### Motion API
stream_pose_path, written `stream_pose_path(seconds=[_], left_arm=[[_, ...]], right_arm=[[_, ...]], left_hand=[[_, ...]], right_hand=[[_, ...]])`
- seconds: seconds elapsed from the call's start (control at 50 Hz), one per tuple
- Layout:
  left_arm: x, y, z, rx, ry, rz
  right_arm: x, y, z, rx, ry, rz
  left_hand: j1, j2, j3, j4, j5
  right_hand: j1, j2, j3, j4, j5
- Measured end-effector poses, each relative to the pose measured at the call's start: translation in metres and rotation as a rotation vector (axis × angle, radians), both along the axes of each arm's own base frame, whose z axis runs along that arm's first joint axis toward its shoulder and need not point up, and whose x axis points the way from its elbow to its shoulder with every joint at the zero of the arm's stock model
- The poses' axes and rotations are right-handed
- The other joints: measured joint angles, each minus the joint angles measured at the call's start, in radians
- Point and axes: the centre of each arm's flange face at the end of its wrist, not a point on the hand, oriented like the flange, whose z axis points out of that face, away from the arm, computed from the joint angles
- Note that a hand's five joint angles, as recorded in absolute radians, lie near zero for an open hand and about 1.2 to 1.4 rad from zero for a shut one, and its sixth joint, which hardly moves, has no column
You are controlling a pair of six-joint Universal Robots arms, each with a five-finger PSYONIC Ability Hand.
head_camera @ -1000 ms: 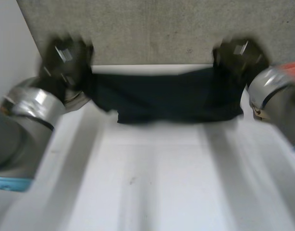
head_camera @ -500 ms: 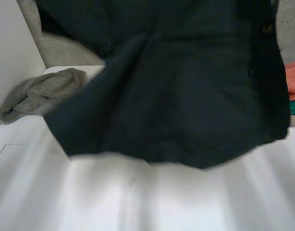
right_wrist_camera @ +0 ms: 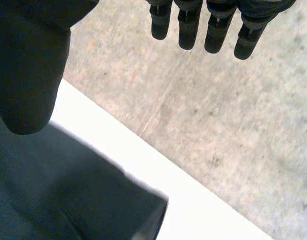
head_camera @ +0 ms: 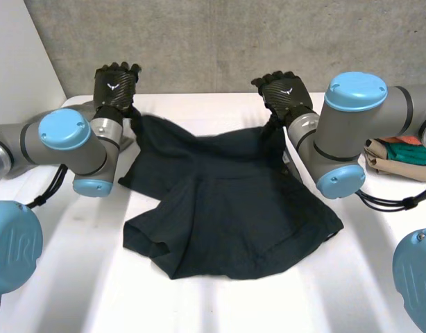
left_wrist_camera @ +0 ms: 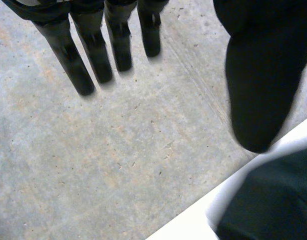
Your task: Fold the laundry.
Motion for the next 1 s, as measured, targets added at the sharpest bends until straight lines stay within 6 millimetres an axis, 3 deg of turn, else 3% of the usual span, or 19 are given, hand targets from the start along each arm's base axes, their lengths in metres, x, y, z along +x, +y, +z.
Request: stream_pose_path(seconds=[0.04, 0.14, 0.2, 0.28, 0.38, 0.5, 0.58, 0.64, 0.72, 0.8, 1.0], left_arm=[[-0.001, 0.003, 0.003, -0.001, -0.002, -0.003], [-0.004, 0.028, 0.034, -0.009, -0.004, -0.028], [-0.006, 0.058, 0.059, -0.007, -0.007, -0.058], [-0.010, 0.108, 0.078, 0.028, -0.024, -0.108], [-0.007, 0.195, 0.079, 0.134, -0.089, -0.194], [-0.005, 0.288, 0.049, 0.258, -0.205, -0.327], [-0.011, 0.336, 0.024, 0.320, -0.276, -0.436], [-0.016, 0.356, 0.005, 0.368, -0.325, -0.491], [-0.019, 0.365, -0.017, 0.424, -0.374, -0.515], [-0.019, 0.353, -0.031, 0.462, -0.393, -0.458], [0.013, 0.283, -0.030, 0.477, -0.346, -0.133]], right_arm=[[-0.001, 0.000, 0.010, -0.031, -0.007, -0.002], [-0.010, 0.010, 0.051, -0.085, -0.008, -0.011], [-0.021, 0.026, 0.073, -0.078, 0.029, -0.014], [-0.036, 0.048, 0.079, -0.019, 0.128, -0.015], [-0.060, 0.085, 0.061, 0.111, 0.320, 0.008], [-0.091, 0.119, 0.020, 0.222, 0.489, 0.080], [-0.108, 0.133, -0.007, 0.255, 0.537, 0.132], [-0.116, 0.140, -0.025, 0.260, 0.547, 0.159], [-0.123, 0.145, -0.043, 0.246, 0.549, 0.180], [-0.127, 0.147, -0.061, 0.195, 0.547, 0.194], [-0.126, 0.136, -0.086, 0.123, 0.540, 0.194]], left_hand=[[-0.087, -0.158, -0.162, -0.159, -0.157], [-0.087, -0.169, -0.172, -0.170, -0.165], [-0.087, -0.169, -0.172, -0.170, -0.165], [-0.083, -0.168, -0.172, -0.170, -0.163], [-0.002, -0.109, -0.124, -0.110, -0.097], [0.312, 0.186, 0.178, 0.193, 0.202], [0.404, 0.288, 0.278, 0.293, 0.298], [0.446, 0.332, 0.323, 0.336, 0.339], [0.464, 0.353, 0.345, 0.357, 0.359], [0.465, 0.357, 0.349, 0.361, 0.361], [0.462, 0.355, 0.347, 0.359, 0.361]], right_hand=[[0.000, 0.000, 0.000, -0.001, 0.000], [0.000, 0.000, 0.000, -0.001, 0.000], [0.000, 0.000, 0.000, -0.001, 0.000], [0.000, 0.000, 0.000, -0.001, 0.000], [0.000, 0.000, 0.000, -0.001, 0.000], [0.000, 0.000, 0.002, 0.001, 0.001], [0.019, 0.017, 0.039, 0.035, 0.041], [0.082, 0.088, 0.095, 0.096, 0.098], [0.095, 0.096, 0.109, 0.112, 0.115], [0.117, 0.115, 0.131, 0.133, 0.136], [0.305, 0.309, 0.315, 0.317, 0.306]])
